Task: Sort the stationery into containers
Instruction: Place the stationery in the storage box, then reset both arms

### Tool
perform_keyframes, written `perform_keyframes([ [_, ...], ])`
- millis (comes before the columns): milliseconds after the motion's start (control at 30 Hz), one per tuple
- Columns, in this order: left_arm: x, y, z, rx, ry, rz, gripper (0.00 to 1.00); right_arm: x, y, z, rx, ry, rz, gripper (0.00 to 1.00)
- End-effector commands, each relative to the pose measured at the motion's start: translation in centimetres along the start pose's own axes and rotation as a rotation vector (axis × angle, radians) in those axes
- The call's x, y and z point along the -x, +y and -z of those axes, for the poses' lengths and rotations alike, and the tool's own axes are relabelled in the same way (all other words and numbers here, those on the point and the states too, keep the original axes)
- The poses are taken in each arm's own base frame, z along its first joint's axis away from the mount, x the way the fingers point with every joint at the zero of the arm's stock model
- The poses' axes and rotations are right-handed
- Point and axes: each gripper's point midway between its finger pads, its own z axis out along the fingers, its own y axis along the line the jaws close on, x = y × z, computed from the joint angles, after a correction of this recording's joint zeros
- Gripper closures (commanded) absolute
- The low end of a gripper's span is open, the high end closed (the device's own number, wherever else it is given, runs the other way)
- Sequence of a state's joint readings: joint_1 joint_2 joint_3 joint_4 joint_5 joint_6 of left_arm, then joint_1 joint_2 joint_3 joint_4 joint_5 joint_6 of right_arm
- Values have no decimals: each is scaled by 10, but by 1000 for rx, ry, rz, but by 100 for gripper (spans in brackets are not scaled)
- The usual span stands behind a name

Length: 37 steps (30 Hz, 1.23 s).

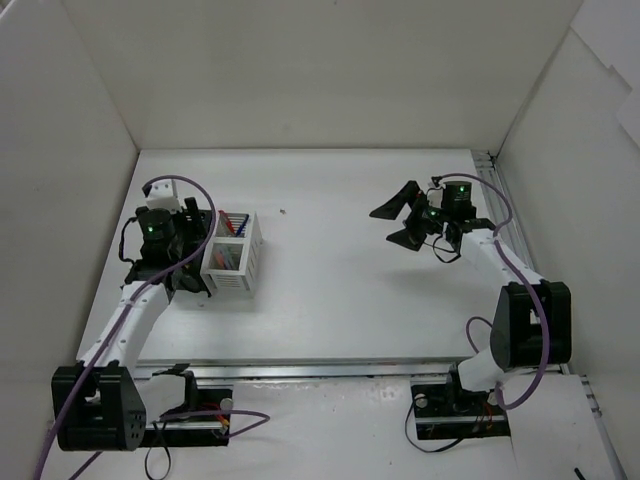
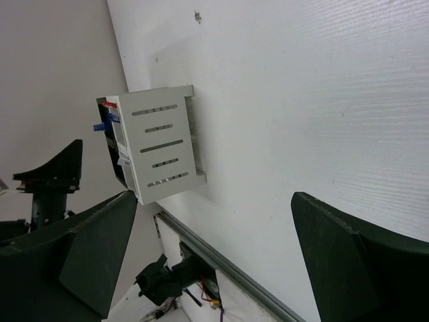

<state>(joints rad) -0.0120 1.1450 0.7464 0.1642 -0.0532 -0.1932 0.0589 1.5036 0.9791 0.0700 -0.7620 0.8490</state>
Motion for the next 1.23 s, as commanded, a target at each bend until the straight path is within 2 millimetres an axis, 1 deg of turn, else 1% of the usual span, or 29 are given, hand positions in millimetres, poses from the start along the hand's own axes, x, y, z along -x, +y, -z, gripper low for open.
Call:
perform_keyframes([
  [0, 59, -1, 29, 0, -134, 56, 28, 4, 17, 16, 61, -39, 96, 2],
  [33, 62, 0, 35, 2, -130, 58, 17, 5, 16, 19, 55, -52, 102, 2],
  [67, 71, 1, 48, 7, -139, 76, 9, 4, 9, 21, 40, -60, 115, 2],
  [100, 71, 2, 55, 12, -129, 90, 0, 3, 11, 26, 37, -79, 136, 2],
  [133, 75, 2, 62, 9, -135, 102, 0, 5, 1, 29, 1, -109, 137, 2],
  [167, 79, 2, 74, 5, -141, 117, 0, 4, -6, 33, -26, -121, 156, 2],
  [200, 82, 1, 80, 2, -145, 155, 0, 4, -4, 42, -33, -154, 184, 2],
  [233, 81, -3, 91, -18, -139, 164, 0, 6, -20, 45, -94, -194, 188, 2],
  [267, 80, -5, 95, -33, -132, 173, 0, 5, -18, 57, -109, -235, 239, 2],
  [300, 79, -12, 99, -54, -123, 191, 0, 6, -30, 62, -175, -277, 252, 2],
  [333, 75, -18, 107, -79, -110, 193, 0, 12, -53, 75, -252, -325, 242, 2],
  [367, 69, -22, 107, -91, -92, 197, 0, 13, -51, 89, -270, -383, 270, 2],
  [400, 65, -29, 109, -115, -82, 207, 0, 21, -63, 101, -347, -457, 272, 2],
  [433, 61, -37, 111, -150, -70, 210, 0, 16, -77, 109, -401, -472, 279, 2],
  [467, 52, -49, 111, -185, -46, 202, 0, 16, -72, 122, -405, -524, 301, 2],
  [500, 47, -56, 112, -205, -32, 207, 0, 20, -77, 133, -450, -580, 305, 2],
  [533, 42, -63, 110, -224, -16, 201, 0, 18, -83, 139, -474, -601, 308, 2],
  [567, 36, -76, 113, -262, 4, 181, 0, 15, -77, 151, -467, -642, 329, 2],
  [600, 33, -81, 112, -271, 14, 172, 0, 17, -81, 159, -498, -679, 325, 2],
  [633, 28, -83, 110, -256, 30, 160, 0, 14, -86, 161, -509, -689, 319, 2],
  [667, 28, -87, 111, -258, 33, 149, 0, 15, -83, 172, -507, -742, 324, 2],
  [700, 27, -95, 114, -275, 37, 138, 0, 14, -90, 176, -532, -765, 318, 2],
  [733, 24, -98, 114, -275, 46, 127, 0, 13, -91, 179, -535, -780, 319, 2],
  [767, 26, -102, 117, -281, 40, 119, 0, 14, -89, 186, -534, -816, 322, 2],
  [900, 33, -108, 122, -296, 21, 103, 0, 13, -88, 191, -529, -839, 326, 2],
  [1000, 38, -115, 129, -327, 9, 89, 0, 13, -86, 191, -528, -837, 328, 2],
  [1100, 38, -109, 132, -314, 1, 96, 0, 13, -90, 190, -544, -827, 320, 2],
  [1200, 38, -105, 138, -311, -9, 105, 0, 12, -89, 188, -534, -820, 313, 2],
])
